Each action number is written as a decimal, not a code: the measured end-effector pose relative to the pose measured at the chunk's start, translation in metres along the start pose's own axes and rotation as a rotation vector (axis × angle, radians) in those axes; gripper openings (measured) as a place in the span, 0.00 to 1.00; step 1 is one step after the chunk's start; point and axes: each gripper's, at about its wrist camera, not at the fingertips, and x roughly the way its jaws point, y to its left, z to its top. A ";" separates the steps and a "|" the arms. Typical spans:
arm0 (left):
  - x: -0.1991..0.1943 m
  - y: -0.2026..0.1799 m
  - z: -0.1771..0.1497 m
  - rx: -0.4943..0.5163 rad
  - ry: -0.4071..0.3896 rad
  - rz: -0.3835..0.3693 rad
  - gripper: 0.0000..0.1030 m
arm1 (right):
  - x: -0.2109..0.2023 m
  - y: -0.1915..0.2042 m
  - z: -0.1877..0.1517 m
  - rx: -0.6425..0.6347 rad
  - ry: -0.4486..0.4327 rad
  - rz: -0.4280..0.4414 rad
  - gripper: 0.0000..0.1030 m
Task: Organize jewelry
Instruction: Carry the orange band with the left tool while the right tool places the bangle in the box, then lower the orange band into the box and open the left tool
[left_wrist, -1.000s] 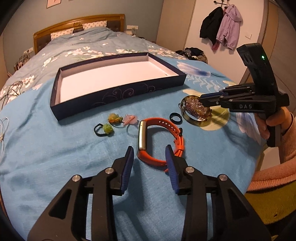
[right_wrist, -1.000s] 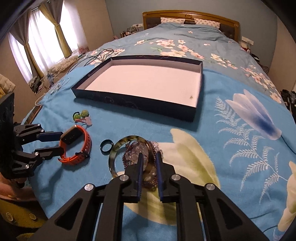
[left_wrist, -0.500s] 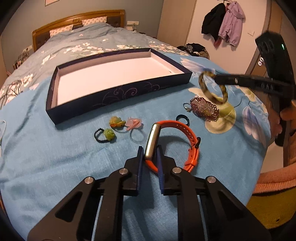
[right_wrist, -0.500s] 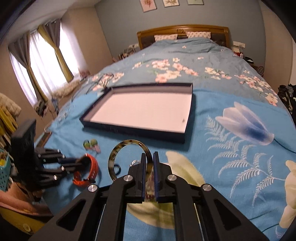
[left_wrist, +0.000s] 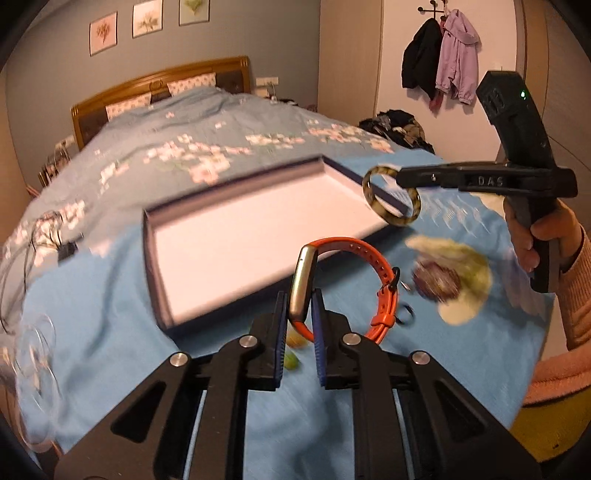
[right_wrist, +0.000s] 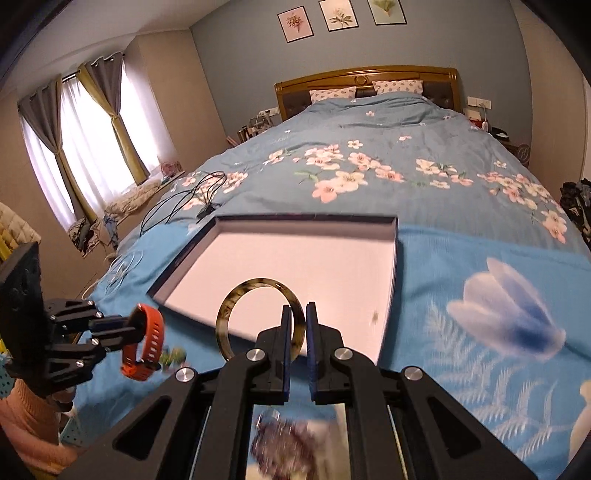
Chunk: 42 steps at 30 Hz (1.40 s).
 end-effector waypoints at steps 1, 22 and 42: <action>0.002 0.004 0.007 0.007 -0.004 0.008 0.13 | 0.005 -0.001 0.006 0.002 -0.003 -0.004 0.06; 0.130 0.073 0.094 0.097 0.096 0.061 0.13 | 0.127 -0.033 0.064 0.090 0.123 -0.085 0.06; 0.175 0.090 0.118 0.099 0.192 0.115 0.17 | 0.141 -0.036 0.074 0.100 0.143 -0.115 0.08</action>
